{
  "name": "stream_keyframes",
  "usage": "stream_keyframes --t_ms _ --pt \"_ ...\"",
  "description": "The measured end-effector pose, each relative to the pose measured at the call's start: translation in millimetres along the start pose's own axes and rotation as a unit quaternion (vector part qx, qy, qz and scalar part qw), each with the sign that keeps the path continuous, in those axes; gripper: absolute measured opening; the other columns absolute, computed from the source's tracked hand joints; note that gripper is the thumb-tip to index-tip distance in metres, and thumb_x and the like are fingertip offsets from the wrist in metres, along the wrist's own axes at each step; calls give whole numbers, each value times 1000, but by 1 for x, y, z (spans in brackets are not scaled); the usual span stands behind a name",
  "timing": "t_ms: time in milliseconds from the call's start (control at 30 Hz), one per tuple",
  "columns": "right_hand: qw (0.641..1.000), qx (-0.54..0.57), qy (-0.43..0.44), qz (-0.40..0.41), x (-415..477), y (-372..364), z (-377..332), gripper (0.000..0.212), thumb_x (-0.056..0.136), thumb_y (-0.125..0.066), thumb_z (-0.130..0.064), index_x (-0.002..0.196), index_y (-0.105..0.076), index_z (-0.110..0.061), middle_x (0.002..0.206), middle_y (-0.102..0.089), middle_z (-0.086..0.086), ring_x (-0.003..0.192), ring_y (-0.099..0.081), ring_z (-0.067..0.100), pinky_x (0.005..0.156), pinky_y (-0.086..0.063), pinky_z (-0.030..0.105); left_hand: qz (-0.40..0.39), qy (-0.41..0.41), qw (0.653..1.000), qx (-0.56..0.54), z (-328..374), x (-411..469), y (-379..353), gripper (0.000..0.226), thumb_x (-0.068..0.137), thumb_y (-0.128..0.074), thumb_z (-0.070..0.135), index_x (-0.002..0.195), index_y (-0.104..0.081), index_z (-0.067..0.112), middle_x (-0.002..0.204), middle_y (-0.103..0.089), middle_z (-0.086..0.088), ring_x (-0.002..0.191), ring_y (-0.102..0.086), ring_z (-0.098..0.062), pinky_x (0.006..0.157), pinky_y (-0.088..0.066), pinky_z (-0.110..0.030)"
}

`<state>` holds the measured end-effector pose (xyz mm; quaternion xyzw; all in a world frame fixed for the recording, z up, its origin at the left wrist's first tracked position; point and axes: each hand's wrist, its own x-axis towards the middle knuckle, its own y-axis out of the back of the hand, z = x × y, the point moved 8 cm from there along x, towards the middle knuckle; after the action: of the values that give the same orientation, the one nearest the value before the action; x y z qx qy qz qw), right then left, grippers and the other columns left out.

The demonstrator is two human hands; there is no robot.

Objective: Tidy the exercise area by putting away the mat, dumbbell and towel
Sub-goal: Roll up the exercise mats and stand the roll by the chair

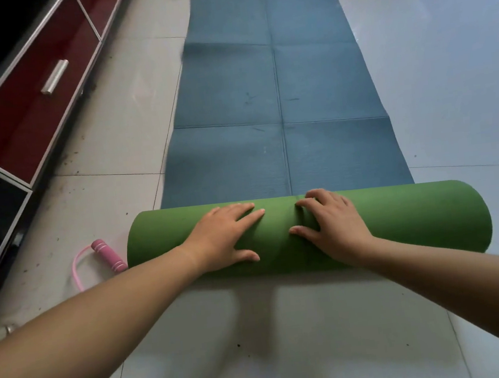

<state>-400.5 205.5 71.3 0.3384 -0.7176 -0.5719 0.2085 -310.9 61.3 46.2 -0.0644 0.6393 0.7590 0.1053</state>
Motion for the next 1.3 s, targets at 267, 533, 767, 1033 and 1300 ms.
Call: stream_keyframes --t_ms 267,533,767,1033,1300 --pt "995 -51 63 -54 12 -6 2 99 67 -64 -68 144 -24 -21 148 -28 0 137 -24 21 113 -13 45 15 41 997 -56 -11 24 23 68 81 -64 48 140 -36 29 137 -50 5 121 -49 -21 95 -43 -36" --pt "995 -8 103 -17 43 16 -15 81 72 -61 -66 136 -34 -25 140 -42 -2 127 -39 21 102 -26 41 -13 103 994 -18 -32 19 65 58 82 -62 48 134 -41 32 131 -55 5 116 -53 -22 87 -45 -36" --pt "992 -40 88 -85 59 -13 -18 83 70 -62 -66 135 -35 -21 138 -42 2 126 -40 24 100 -31 44 -63 81 995 12 -34 31 41 72 83 -64 42 144 -29 26 144 -38 2 126 -42 -23 100 -40 -38" --pt "995 -75 26 -63 73 -6 -13 86 69 -61 -69 138 -33 -24 139 -40 1 129 -37 22 103 -32 42 -45 -10 999 12 -48 37 15 91 75 -13 75 149 -1 24 157 -12 -1 143 -16 -21 114 -21 -45" --pt "988 -88 -51 -112 76 2 -21 75 82 -55 -60 144 -26 -30 148 -28 4 136 -26 23 106 -31 45 -21 -22 997 -77 -73 68 24 76 87 -48 58 149 -13 31 154 -22 1 140 -23 -18 112 -24 -41"
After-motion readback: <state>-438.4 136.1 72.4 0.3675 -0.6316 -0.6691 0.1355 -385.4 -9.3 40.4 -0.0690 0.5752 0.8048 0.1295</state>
